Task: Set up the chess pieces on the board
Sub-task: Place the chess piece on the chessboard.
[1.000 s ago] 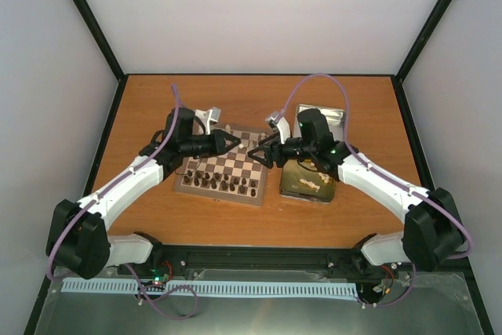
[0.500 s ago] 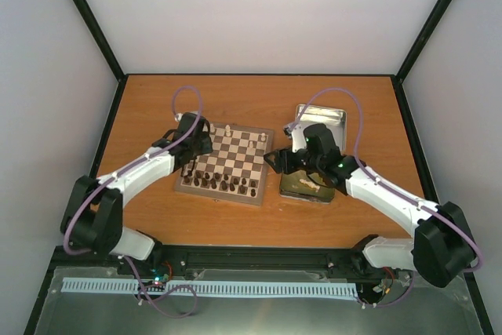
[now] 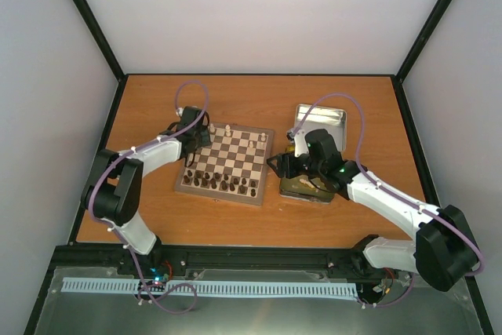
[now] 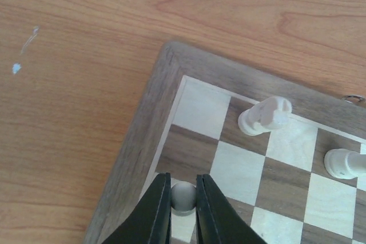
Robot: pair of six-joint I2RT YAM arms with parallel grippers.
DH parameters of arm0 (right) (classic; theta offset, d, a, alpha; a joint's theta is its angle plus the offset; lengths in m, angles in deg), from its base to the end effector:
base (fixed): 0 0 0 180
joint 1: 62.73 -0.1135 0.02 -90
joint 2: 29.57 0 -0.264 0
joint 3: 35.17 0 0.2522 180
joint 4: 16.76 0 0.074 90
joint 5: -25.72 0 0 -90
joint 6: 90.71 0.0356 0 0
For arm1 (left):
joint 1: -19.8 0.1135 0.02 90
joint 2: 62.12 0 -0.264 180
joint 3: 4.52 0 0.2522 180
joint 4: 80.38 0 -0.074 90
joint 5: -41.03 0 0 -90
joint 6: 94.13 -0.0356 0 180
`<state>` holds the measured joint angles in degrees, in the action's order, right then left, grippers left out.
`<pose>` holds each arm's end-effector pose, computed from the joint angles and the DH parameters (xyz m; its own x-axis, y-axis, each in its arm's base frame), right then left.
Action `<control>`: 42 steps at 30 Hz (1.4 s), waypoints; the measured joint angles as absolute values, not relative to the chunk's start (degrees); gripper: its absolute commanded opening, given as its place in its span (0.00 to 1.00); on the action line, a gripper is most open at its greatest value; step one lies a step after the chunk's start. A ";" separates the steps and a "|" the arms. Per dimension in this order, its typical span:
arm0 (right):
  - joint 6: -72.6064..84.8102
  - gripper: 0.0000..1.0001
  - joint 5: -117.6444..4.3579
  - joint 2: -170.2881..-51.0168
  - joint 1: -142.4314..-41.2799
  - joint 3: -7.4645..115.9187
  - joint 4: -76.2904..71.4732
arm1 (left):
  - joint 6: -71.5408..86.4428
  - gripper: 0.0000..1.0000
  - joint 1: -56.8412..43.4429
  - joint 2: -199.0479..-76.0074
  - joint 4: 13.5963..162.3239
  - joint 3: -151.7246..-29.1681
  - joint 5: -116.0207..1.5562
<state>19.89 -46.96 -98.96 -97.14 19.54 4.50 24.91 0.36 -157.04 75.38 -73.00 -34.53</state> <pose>0.2072 0.1548 0.2333 -0.7131 -0.0813 -0.6964 -0.5208 0.7264 0.4484 0.3209 -0.1039 0.1803 -0.7219 -0.2437 -0.6476 -0.2026 0.9694 -0.1389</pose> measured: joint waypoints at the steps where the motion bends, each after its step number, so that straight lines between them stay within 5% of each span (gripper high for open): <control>1: 19.87 0.71 -46.96 -98.96 -97.14 19.54 4.46 | 24.62 0.03 0.36 -157.38 75.90 -73.13 -34.67; 18: 19.87 0.71 -46.94 -99.00 -97.14 19.13 3.80 | 20.25 0.11 0.36 -163.02 79.40 -75.23 -33.62; 32: 20.50 0.71 -47.75 -97.54 -97.14 18.03 4.61 | 19.23 0.43 0.36 -163.35 79.29 -75.23 -33.57; 42: 27.01 0.70 -57.48 -93.86 -97.08 18.10 13.12 | 19.47 0.56 0.36 -146.76 74.83 -75.09 -34.05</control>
